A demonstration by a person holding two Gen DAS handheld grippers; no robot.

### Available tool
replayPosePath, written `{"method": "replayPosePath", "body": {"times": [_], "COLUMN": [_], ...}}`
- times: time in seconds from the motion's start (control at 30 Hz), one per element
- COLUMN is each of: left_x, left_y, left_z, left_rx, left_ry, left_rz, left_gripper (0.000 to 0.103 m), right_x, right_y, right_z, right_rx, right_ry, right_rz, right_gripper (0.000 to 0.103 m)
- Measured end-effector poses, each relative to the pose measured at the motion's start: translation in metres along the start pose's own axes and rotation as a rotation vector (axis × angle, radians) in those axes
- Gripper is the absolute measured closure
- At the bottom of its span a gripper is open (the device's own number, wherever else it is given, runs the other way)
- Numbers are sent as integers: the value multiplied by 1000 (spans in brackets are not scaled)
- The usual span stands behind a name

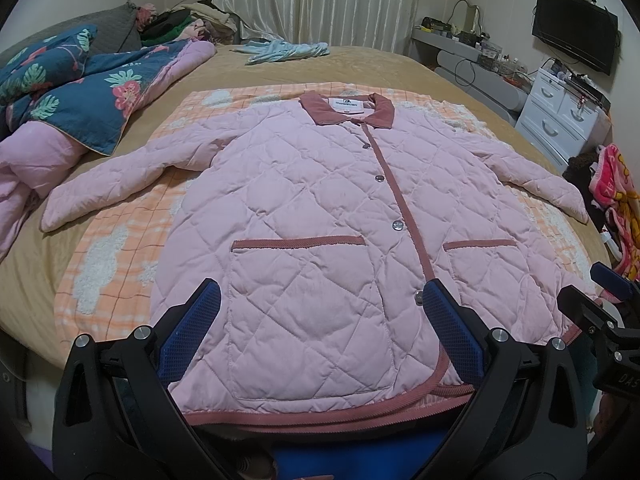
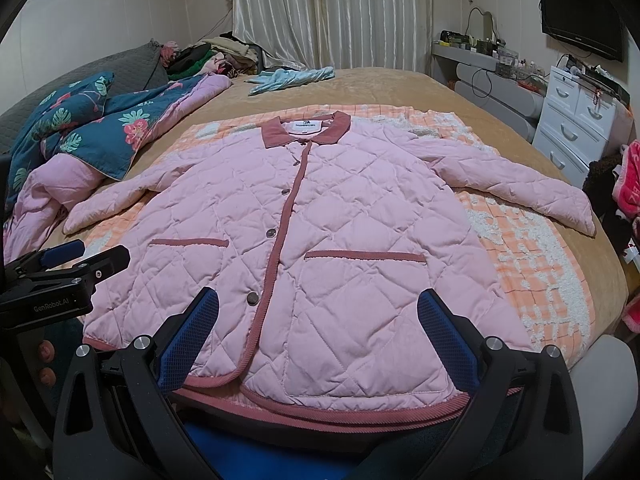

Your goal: Fold large clothes

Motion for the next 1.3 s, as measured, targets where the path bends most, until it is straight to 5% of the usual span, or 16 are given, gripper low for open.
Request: {"method": "replayPosePath", "body": {"times": [0.77,1.3], "left_x": [15,46], "left_y": [15,78], "left_z": [3,-5], "left_rx": [-1,-53], "left_ry": [5,1], "left_rz": [-32,-45], "left_gripper": [8,8], "right_x": [13,48], "right_y": [21,83], "right_z": [6,12], "right_rx": [1,17], "right_ry": [-6,0], "right_rz": [-16,-8], "right_gripper": [4,4]}}
Point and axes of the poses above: each gripper's, at about its wrist camera, not at the fingertips, and x roughly the way its jaws point, z to its right, y to its top, the point moved 1 cm from there along x, roughly the way its jaws point, and after that the axes turned 13 degrees about y, right-handed, at the moved point
